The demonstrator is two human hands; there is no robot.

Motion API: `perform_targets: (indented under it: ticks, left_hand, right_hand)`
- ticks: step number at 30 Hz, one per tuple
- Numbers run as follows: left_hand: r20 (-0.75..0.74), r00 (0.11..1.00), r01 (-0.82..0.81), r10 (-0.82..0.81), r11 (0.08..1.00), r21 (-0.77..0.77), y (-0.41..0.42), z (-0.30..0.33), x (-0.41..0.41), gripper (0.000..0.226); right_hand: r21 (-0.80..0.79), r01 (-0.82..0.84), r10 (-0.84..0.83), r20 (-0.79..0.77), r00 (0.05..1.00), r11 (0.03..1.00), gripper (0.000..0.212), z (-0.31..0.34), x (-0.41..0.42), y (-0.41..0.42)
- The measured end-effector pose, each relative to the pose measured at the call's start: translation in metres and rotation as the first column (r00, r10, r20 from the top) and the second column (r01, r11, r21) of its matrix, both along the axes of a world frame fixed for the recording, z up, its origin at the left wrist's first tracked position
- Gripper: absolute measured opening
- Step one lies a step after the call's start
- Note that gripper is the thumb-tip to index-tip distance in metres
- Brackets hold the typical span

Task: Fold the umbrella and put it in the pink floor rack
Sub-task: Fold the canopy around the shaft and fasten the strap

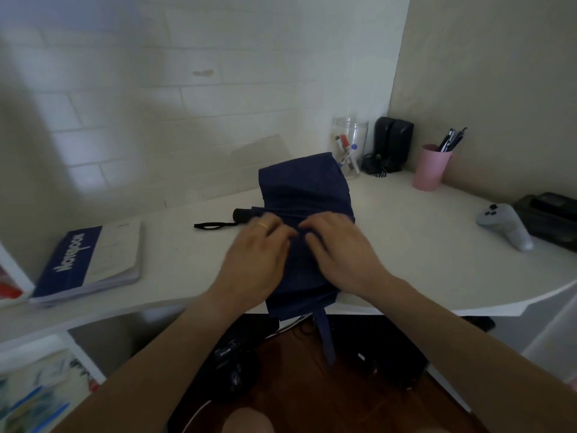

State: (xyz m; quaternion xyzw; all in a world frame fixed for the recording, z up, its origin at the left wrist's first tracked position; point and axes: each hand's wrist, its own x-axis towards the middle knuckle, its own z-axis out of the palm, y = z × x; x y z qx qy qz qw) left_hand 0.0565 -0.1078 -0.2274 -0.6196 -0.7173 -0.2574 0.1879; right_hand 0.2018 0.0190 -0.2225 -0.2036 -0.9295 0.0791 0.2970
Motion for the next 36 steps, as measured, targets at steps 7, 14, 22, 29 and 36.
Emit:
perform_targets:
  ticks: [7,14,22,29,36]
  left_hand:
    - [-0.008,1.000,-0.023,0.022,0.852,-0.524,-0.010,-0.051,-0.008,0.087]
    - [-0.027,1.000,-0.014,0.000,0.845,-0.534,-0.009,-0.033,-0.013,0.073]
    - [0.510,0.841,-0.298,0.181,0.942,0.156,0.029,-0.007,-0.037,0.020]
    - [0.309,0.945,-0.116,0.106,0.993,0.013,0.042,-0.011,-0.061,0.033]
    - [0.184,0.980,-0.088,0.072,0.993,0.082,0.018,-0.025,-0.052,0.016]
  right_hand:
    - [-0.040,-0.018,0.036,0.527,0.849,0.999,0.069,-0.048,0.018,0.014]
    - [-0.164,-0.022,0.032,0.055,0.998,0.986,0.047,-0.014,0.018,0.030]
    - [-0.801,0.119,-0.393,-0.154,0.906,0.587,0.054,0.052,-0.022,0.077]
    - [-0.789,-0.102,-0.218,-0.288,0.932,0.606,0.028,0.054,-0.021,0.079]
    - [-0.761,-0.148,-0.202,-0.346,0.916,0.631,0.017,0.057,-0.018,0.057]
